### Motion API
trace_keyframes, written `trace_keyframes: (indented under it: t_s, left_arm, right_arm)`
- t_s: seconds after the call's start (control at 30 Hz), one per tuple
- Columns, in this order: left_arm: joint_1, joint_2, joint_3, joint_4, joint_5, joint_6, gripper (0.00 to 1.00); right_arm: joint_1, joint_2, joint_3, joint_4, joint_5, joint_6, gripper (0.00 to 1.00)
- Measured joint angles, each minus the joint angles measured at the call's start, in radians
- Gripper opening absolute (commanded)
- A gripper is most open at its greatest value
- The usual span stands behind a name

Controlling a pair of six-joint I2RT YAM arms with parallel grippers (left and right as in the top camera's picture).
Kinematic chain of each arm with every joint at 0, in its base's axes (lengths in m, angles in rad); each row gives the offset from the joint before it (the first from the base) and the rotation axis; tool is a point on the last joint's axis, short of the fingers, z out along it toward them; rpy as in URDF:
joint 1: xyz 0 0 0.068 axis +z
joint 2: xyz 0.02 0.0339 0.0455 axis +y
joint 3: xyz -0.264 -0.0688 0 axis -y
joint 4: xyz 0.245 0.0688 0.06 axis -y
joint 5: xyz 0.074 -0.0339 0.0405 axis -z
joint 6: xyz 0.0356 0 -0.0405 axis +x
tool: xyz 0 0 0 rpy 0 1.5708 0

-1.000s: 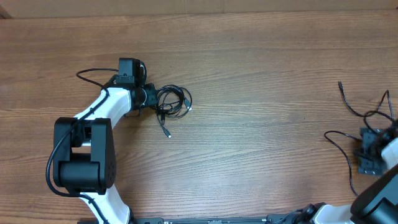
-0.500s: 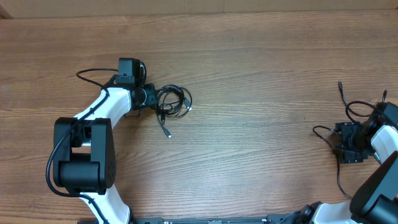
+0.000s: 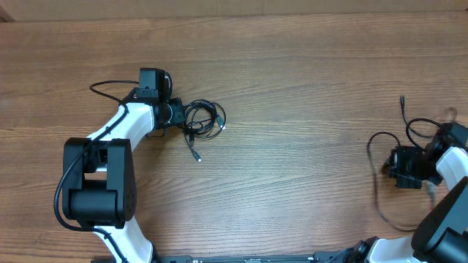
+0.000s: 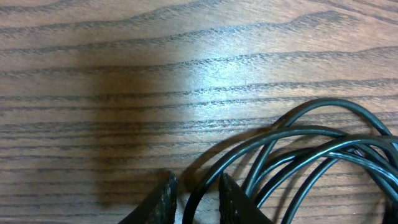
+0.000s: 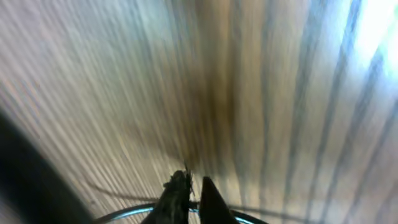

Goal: Untangle cables

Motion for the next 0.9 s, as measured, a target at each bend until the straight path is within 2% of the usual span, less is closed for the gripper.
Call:
trace_keyframes:
  t_s: [0.2,0.33,0.5,0.67,0.73,0.83,0.9]
  left_arm:
    - [0.0,0.0,0.0,-0.002,0.0,0.0,0.25]
    - [0.0,0.0,0.0,-0.002,0.0,0.0,0.25]
    - [0.0,0.0,0.0,-0.002,0.0,0.0,0.25]
    - [0.0,0.0,0.0,-0.003,0.0,0.0,0.25]
    - [0.0,0.0,0.0,-0.004,0.0,0.0,0.25]
    - [0.0,0.0,0.0,-0.004,0.0,0.0,0.25]
    - [0.0,0.0,0.0,-0.003,0.0,0.0,0.25]
  right_arm:
    - [0.0,0.003,0.027,-0.07,-0.023,0.003,0.04]
    - [0.0,0.003,0.042,-0.003,-0.039,-0.016,0.04]
    - [0.004,0.005,0.047,0.281,-0.258,-0.19,0.04]
    - [0.01,0.005,0.052,0.543,-0.498,-0.275,0.04]
    - [0.009,0.01,0.049,0.735,-0.6,-0.262,0.04]
    - [0.01,0.017,0.053,1.095,-0.727,-0.146,0.04]
    - [0.01,0.014,0.06,1.233,-0.766,-0.066,0.04]
